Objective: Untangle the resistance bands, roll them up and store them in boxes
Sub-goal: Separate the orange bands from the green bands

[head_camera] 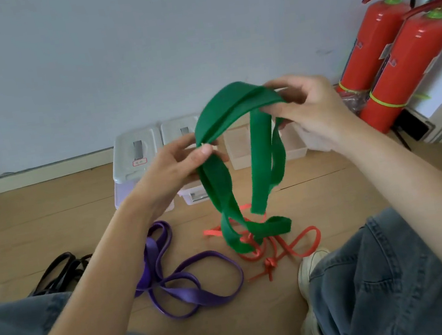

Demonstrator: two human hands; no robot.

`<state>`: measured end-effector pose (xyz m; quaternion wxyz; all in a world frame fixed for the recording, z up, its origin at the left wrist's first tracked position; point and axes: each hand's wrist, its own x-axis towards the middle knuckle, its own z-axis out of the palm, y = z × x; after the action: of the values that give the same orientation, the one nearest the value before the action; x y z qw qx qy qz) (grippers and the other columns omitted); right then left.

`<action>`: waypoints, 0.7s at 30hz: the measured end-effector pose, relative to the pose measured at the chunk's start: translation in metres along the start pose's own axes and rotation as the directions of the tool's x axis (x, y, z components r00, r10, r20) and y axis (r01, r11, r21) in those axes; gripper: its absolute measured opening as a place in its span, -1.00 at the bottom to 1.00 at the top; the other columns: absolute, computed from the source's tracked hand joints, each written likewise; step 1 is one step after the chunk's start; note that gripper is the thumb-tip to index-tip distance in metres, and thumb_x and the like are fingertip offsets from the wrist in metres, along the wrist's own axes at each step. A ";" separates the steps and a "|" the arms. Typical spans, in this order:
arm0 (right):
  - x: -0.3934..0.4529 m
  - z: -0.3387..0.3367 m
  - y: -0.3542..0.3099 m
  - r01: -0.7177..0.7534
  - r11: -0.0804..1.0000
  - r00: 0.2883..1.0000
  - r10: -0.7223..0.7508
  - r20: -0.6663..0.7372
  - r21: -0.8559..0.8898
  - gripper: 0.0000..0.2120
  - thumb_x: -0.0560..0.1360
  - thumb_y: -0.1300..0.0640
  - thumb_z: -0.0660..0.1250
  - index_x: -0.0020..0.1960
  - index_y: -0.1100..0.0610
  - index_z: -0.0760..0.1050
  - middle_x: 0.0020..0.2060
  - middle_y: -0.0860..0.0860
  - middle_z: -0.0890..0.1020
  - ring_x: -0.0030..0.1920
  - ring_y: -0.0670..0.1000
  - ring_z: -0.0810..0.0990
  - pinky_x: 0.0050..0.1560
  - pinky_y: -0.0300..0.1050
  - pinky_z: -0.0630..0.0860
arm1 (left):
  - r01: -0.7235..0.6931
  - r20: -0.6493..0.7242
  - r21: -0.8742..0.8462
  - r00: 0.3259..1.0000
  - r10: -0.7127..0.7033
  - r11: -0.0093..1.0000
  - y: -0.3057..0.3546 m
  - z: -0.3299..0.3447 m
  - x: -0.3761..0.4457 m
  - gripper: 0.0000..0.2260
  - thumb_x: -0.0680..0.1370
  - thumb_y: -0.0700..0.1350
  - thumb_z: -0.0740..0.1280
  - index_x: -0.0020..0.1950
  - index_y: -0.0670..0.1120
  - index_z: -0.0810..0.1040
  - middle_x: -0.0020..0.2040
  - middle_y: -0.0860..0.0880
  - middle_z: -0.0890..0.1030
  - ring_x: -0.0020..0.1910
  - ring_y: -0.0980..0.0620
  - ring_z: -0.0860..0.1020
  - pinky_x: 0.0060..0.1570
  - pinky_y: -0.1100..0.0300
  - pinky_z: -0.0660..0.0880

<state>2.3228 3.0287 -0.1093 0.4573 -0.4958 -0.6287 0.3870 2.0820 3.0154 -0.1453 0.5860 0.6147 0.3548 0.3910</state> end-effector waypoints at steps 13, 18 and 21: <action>-0.017 0.006 -0.006 -0.195 0.973 0.959 0.162 0.233 0.125 -0.83 0.40 0.37 0.37 -0.03 0.20 0.54 -0.13 0.14 0.64 -0.15 0.04 0.66 -0.16 -0.19 0.60 | 0.225 0.059 0.590 0.946 -0.320 0.775 -0.038 0.017 -0.001 -0.18 0.41 0.03 0.46 0.53 0.02 0.04 0.46 0.16 0.26 0.41 0.12 0.27 0.38 0.19 0.22; -0.017 0.014 -0.017 -0.147 0.817 0.968 0.002 0.252 0.557 -0.83 0.33 0.24 0.39 -0.07 0.14 0.59 -0.15 0.07 0.68 -0.10 0.03 0.67 -0.09 -0.14 0.59 | 0.145 0.037 0.270 0.986 -0.161 0.952 -0.057 0.053 -0.001 -0.62 0.40 -0.18 0.49 0.16 -0.01 0.49 0.01 0.17 0.58 -0.04 0.27 0.54 -0.06 0.44 0.48; -0.013 0.007 -0.006 -0.142 0.774 0.990 0.114 0.084 0.617 -0.83 0.43 0.31 0.32 0.02 0.24 0.50 -0.10 0.13 0.65 -0.06 0.07 0.66 -0.03 -0.10 0.59 | 0.208 0.030 0.404 0.970 -0.240 0.891 -0.074 0.045 -0.010 -0.76 0.46 -0.30 0.40 0.11 -0.20 0.51 0.02 -0.09 0.61 0.01 0.02 0.56 0.15 0.10 0.50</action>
<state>2.3153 3.0147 -0.1077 0.5543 -0.3508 -0.4406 0.6129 2.1196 2.9912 -0.2200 0.5035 0.6908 0.4718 0.2161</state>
